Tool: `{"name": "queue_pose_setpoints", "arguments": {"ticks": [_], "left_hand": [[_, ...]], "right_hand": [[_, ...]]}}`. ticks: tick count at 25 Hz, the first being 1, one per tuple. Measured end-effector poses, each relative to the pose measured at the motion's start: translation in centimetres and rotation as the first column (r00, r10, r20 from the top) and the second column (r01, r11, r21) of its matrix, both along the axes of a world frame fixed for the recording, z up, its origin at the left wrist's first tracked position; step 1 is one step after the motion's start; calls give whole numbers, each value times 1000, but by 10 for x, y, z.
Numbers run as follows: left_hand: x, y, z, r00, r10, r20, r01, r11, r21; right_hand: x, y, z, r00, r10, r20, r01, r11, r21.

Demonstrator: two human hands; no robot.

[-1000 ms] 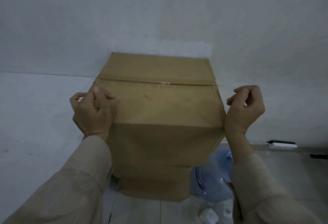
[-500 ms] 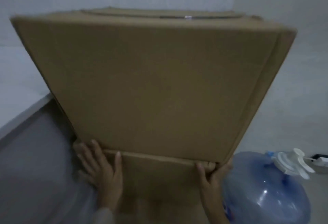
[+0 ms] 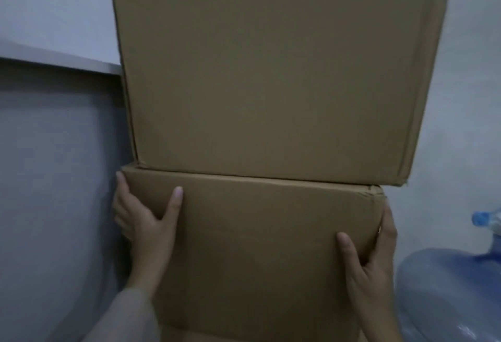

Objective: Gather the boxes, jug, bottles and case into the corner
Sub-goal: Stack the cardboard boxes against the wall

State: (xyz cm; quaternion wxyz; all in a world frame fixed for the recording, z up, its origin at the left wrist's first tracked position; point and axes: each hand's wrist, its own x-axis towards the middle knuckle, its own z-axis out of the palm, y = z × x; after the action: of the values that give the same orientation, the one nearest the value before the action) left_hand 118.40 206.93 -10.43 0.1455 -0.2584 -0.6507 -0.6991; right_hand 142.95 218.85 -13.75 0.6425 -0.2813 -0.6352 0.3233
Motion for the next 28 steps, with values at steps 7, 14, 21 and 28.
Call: {"name": "queue_pose_setpoints", "arguments": {"ticks": [7,14,21,28], "left_hand": [[19,-16,26,989,-127,77,133,988,-83],[8,-8,25,976,-211,44,213,977,-33],[5,-13,3,957,-287,-40,288,957,29],[-5,-37,3,810,-586,8,585,809,53]], "right_hand": [[29,18,50,993,118,8,-118,991,-62],[19,13,50,973,139,-184,-133,990,42],[13,16,40,972,111,-209,-89,990,114],[26,13,52,984,161,-79,-159,987,27]]}}
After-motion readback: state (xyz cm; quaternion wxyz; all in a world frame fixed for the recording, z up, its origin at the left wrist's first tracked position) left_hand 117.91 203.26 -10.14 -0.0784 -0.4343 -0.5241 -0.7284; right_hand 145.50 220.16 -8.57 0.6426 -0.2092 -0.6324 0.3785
